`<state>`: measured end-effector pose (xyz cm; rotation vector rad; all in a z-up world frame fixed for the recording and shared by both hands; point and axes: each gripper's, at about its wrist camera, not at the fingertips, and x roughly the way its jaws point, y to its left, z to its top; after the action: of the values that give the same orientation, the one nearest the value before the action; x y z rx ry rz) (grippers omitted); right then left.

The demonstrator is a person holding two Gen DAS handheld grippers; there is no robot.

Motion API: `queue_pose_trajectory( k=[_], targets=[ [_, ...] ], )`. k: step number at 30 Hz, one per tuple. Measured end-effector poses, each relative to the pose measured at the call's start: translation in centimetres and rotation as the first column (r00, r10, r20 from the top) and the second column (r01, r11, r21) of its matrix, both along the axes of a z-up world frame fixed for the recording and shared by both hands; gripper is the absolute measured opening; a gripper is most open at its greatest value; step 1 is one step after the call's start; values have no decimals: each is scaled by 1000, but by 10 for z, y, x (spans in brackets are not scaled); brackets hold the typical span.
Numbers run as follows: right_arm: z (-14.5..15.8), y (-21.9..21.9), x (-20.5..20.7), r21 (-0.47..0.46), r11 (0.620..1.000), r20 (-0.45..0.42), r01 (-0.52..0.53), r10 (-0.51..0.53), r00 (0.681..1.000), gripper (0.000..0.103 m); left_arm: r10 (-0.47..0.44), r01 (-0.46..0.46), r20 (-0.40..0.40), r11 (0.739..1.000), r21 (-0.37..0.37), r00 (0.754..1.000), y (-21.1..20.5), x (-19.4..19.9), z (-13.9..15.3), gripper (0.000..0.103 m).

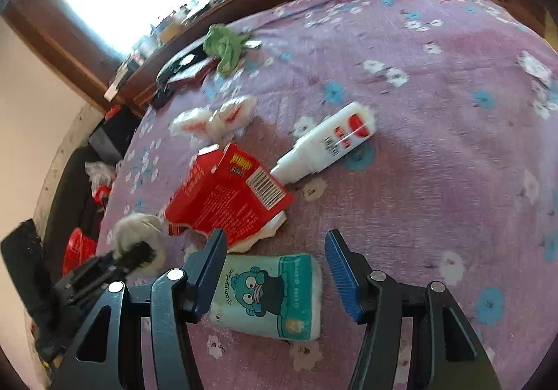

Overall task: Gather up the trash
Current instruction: 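Grasp the white cloth bundle on the bed with the left gripper, then grasp the teal tissue pack with the right gripper while the left gripper holds the cloth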

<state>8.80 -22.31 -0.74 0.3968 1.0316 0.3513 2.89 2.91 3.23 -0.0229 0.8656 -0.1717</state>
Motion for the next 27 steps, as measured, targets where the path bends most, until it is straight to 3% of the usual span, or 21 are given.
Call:
queue_pose_trajectory(
  k=[5, 9, 11, 14, 18, 24, 26, 27],
  targets=[
    [3, 21, -31, 6, 990, -16, -138, 138, 990, 64, 66, -65, 48, 998, -25, 997, 19, -1, -1, 28],
    [8, 50, -79, 11, 948, -20, -317, 317, 948, 64, 96, -93, 46, 994, -66, 994, 32, 2, -5, 28],
    [14, 56, -90, -67, 948, 16, -311, 313, 950, 64, 98, -94, 47, 993, -74, 994, 34, 3, -6, 28],
    [21, 62, -90, -215, 944, 85, -252, 275, 958, 76, 91, -87, 54, 993, -79, 994, 34, 1, -6, 28],
    [14, 75, -79, -199, 950, 63, -240, 257, 964, 76, 92, -88, 76, 994, -58, 993, 31, -3, -5, 28],
    [6, 110, -78, -342, 913, 62, -221, 256, 965, 76, 98, -94, 82, 994, -59, 992, 32, -4, -4, 28],
    [1, 114, -76, -375, 902, 48, -214, 249, 967, 72, 98, -94, 83, 994, -60, 992, 32, -4, -3, 28],
    [-2, 114, -75, -373, 902, 37, -217, 249, 968, 64, 98, -94, 84, 994, -59, 992, 32, -4, -3, 28]
  ],
)
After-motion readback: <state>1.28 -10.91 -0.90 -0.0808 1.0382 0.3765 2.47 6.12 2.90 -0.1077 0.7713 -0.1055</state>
